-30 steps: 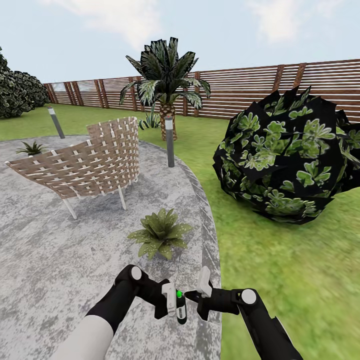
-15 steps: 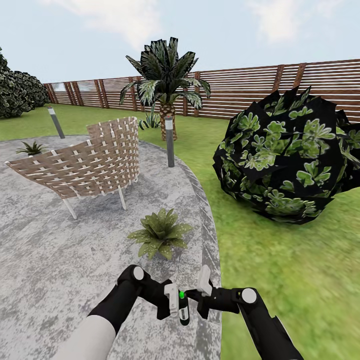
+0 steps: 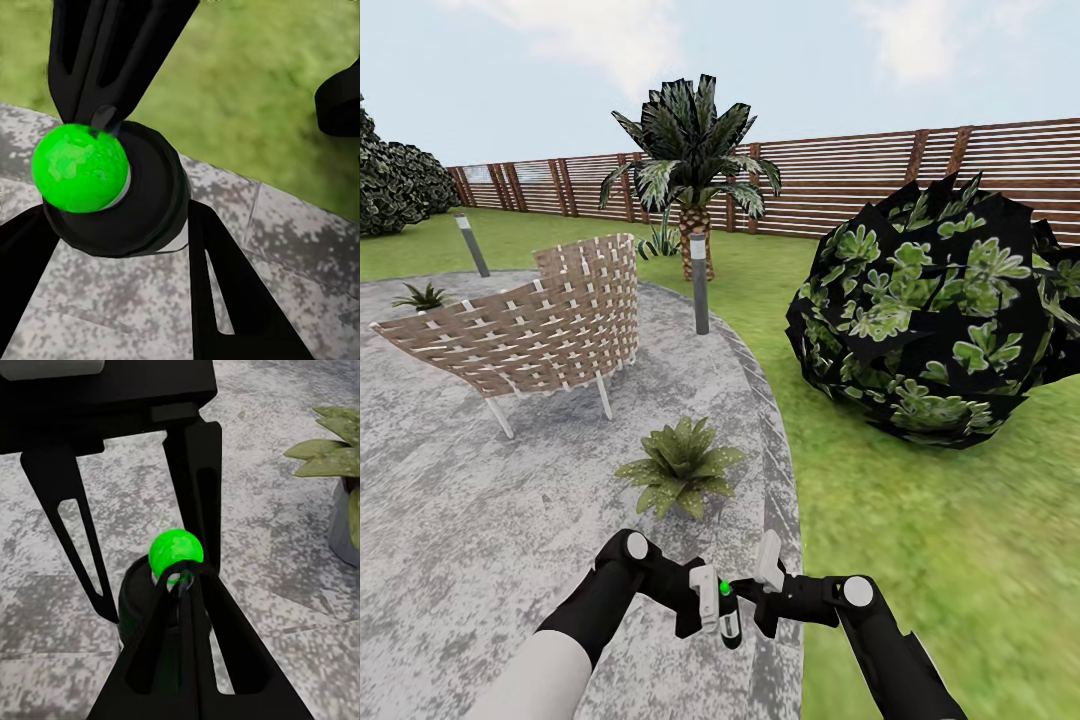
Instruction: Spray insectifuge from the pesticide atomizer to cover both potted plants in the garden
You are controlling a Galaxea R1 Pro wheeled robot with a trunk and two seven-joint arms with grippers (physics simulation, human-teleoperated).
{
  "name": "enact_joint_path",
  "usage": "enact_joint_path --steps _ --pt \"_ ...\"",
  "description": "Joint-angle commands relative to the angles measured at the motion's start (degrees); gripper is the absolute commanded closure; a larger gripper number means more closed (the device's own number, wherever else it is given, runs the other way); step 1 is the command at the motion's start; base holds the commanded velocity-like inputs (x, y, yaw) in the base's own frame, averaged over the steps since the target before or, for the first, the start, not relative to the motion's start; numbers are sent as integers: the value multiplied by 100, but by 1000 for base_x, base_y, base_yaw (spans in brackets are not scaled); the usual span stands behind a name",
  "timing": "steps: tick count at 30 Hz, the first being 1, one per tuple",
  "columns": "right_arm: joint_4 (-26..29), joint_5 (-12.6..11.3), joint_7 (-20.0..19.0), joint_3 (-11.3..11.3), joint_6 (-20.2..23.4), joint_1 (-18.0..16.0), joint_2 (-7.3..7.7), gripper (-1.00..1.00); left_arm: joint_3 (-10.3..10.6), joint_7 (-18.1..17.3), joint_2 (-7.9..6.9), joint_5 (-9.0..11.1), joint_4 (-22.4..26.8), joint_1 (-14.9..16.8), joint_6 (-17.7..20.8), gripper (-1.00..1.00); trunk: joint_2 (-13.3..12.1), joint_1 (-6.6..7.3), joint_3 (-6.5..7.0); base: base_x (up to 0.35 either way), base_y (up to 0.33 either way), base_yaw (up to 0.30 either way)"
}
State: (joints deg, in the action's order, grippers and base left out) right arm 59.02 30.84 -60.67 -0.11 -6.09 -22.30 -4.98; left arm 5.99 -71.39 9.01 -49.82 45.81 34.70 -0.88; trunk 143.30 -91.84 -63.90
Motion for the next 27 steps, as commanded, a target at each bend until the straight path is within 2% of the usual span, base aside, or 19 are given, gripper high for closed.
enact_joint_path --steps 1,16,22,24,25,27 --pt "5 58 -6 -7 -59 -2 -3 100 -2 -17 3 -23 7 2 -9 100 2 1 -5 0 0 0" --pt "4 63 -6 -7 -59 -2 -4 100 -4 -7 13 -19 7 2 -9 100 2 1 -5 0 0 0" --pt "8 55 -6 -7 -59 -2 -4 100 -10 1 -61 -76 -30 4 -8 100 2 1 -5 0 0 0" --pt "7 60 -6 -7 -59 -2 -3 100 -30 2 -149 -116 -54 3 -4 100 2 1 -5 0 0 0" --pt "6 61 -6 -7 -59 -2 -3 100 -34 2 -333 -137 -63 2 -4 100 2 1 -5 0 0 0" --pt "5 62 -6 -7 -59 -2 -3 100 -25 -3 -603 -156 -69 2 -7 100 2 1 -5 0 0 0"
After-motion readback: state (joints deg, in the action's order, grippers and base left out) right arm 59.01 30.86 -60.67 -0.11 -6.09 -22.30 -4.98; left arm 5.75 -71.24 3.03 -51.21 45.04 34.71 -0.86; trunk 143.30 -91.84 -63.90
